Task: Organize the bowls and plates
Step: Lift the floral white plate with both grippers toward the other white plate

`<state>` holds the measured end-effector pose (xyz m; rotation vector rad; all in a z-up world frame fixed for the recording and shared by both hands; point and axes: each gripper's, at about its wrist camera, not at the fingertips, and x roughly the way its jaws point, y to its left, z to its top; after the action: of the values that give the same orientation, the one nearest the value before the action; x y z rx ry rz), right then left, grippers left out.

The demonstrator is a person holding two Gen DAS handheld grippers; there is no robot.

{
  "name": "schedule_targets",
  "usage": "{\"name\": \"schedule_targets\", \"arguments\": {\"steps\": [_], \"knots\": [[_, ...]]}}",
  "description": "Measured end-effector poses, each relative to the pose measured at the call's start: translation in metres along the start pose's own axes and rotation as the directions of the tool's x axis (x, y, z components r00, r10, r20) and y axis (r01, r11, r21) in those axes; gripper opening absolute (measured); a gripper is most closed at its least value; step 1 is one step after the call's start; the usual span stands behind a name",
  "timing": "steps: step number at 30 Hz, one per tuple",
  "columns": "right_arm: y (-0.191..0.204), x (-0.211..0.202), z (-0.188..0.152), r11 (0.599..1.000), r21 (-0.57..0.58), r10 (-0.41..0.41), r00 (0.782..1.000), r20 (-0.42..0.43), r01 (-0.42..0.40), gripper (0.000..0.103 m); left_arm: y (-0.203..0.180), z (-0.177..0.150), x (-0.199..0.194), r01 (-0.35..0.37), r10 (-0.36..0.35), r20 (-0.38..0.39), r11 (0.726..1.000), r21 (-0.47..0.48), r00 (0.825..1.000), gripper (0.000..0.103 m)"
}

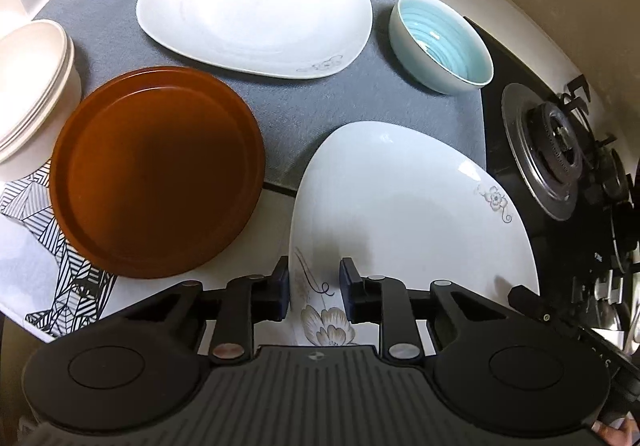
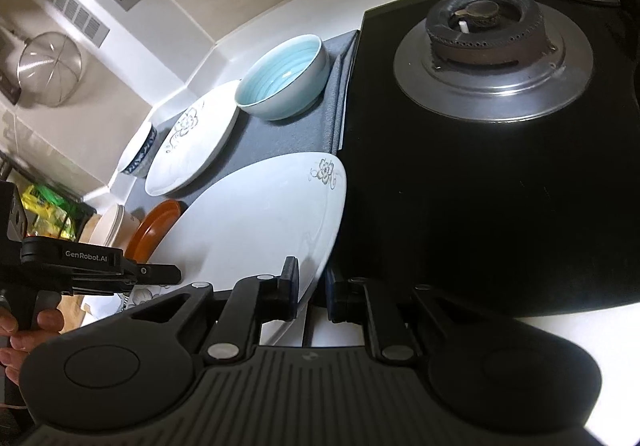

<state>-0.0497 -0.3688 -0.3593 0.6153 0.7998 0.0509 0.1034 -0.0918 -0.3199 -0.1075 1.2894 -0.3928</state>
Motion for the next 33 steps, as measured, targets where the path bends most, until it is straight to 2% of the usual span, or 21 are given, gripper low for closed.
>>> {"name": "schedule_targets", "arguments": {"steps": [6, 10, 17, 27, 33], "knots": [[0.000, -0.003, 0.000, 0.997, 0.071, -0.015, 1.000, 0.024, 0.014, 0.014, 0.006, 0.011, -0.004, 0.033, -0.032, -0.043, 0.999, 0.006, 0.999, 0.025], [0.005, -0.007, 0.006, 0.995, 0.100, -0.029, 0.999, 0.043, 0.024, 0.014, 0.012, 0.018, -0.009, 0.084, -0.084, -0.079, 0.996, -0.005, 0.993, 0.025], [0.032, -0.006, 0.019, 0.993, 0.108, -0.050, 0.997, 0.056, 0.043, 0.015, 0.021, 0.023, -0.018, 0.081, -0.082, -0.120, 0.997, -0.015, 0.989, 0.026], [0.075, 0.005, 0.032, 0.994, 0.107, -0.040, 0.996, 0.081, 0.031, 0.016, 0.041, 0.054, -0.044, 0.084, -0.084, -0.089, 0.996, -0.003, 0.993, 0.025], [0.110, 0.032, 0.047, 0.997, 0.072, -0.027, 0.997, 0.071, 0.022, 0.016, 0.069, 0.084, -0.056, 0.069, -0.070, -0.045, 0.998, -0.012, 0.997, 0.025]]}}
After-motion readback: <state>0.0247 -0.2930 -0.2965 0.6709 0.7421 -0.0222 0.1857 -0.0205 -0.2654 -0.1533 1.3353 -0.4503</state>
